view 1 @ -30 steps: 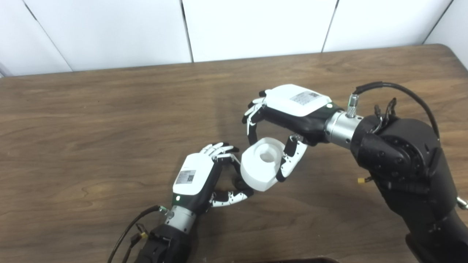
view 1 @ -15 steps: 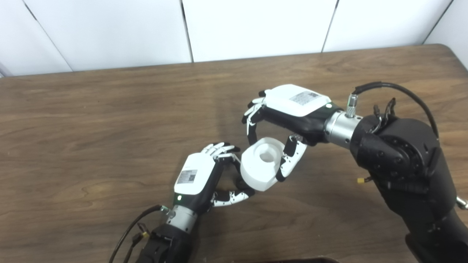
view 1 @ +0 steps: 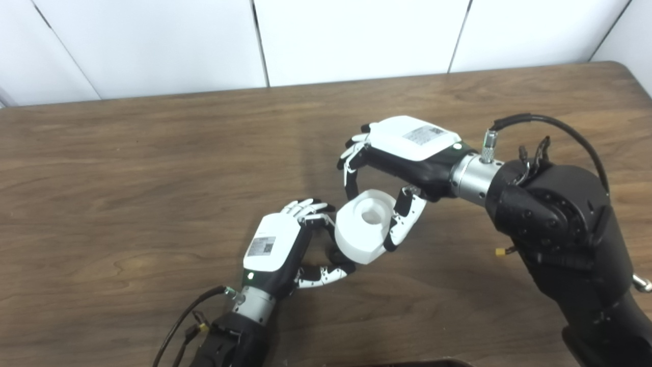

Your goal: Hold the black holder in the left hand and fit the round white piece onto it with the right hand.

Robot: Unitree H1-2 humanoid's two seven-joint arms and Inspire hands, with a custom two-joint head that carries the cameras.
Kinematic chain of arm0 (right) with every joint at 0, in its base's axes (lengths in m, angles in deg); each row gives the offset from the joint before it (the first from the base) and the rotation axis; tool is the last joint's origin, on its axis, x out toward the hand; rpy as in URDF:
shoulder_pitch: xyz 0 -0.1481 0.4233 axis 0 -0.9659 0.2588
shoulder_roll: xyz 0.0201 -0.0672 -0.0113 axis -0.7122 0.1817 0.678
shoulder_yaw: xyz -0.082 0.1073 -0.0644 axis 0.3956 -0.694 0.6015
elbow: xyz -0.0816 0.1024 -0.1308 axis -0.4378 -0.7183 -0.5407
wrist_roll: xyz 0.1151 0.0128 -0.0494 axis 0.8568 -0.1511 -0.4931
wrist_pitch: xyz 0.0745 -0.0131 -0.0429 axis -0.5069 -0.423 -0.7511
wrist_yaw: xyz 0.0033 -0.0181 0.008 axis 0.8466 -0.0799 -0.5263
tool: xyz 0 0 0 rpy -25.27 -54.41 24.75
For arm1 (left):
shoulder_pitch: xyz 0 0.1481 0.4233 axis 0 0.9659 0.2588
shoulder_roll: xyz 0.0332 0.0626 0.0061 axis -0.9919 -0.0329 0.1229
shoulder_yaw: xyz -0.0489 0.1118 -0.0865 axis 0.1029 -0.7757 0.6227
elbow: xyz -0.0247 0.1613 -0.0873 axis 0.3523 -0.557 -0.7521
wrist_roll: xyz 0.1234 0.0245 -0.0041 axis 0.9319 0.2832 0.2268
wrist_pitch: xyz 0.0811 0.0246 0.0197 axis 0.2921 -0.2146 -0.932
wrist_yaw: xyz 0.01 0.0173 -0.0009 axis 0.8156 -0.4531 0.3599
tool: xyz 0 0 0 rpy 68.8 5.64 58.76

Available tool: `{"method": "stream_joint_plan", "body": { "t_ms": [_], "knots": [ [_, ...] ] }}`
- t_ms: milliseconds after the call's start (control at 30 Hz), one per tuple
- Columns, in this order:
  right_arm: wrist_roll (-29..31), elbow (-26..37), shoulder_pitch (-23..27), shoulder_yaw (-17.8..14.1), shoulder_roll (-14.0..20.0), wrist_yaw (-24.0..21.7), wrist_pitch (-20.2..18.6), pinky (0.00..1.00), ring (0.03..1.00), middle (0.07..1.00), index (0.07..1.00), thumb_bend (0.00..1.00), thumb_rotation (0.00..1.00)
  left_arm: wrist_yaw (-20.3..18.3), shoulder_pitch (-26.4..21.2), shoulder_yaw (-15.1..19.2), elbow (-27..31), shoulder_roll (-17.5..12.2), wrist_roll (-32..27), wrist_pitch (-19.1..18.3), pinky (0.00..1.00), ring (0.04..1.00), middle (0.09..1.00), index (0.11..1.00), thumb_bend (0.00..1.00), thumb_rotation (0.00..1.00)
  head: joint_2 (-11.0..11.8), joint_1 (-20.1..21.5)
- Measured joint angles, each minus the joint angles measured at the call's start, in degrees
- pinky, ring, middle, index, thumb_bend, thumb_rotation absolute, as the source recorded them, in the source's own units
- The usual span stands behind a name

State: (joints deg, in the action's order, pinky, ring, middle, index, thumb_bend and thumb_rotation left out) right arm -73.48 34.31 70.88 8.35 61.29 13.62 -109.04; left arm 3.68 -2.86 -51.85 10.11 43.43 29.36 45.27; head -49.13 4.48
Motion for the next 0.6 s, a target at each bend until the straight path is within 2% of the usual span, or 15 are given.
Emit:
{"method": "stream_joint_plan", "body": {
  "t_ms": [600],
  "knots": [
    [0.0, -0.9, -0.1, -0.2, -0.3, 0.7, 1.3, 1.0, 0.908, 0.808, 0.483, 0.52, 0.14, 0.2, 0.0, -0.3, 0.0, 0.0, 0.1, -0.3, 0.88, 0.873, 0.806, 0.486, 0.52, 0.05, -0.2, -0.3]
  ]
}}
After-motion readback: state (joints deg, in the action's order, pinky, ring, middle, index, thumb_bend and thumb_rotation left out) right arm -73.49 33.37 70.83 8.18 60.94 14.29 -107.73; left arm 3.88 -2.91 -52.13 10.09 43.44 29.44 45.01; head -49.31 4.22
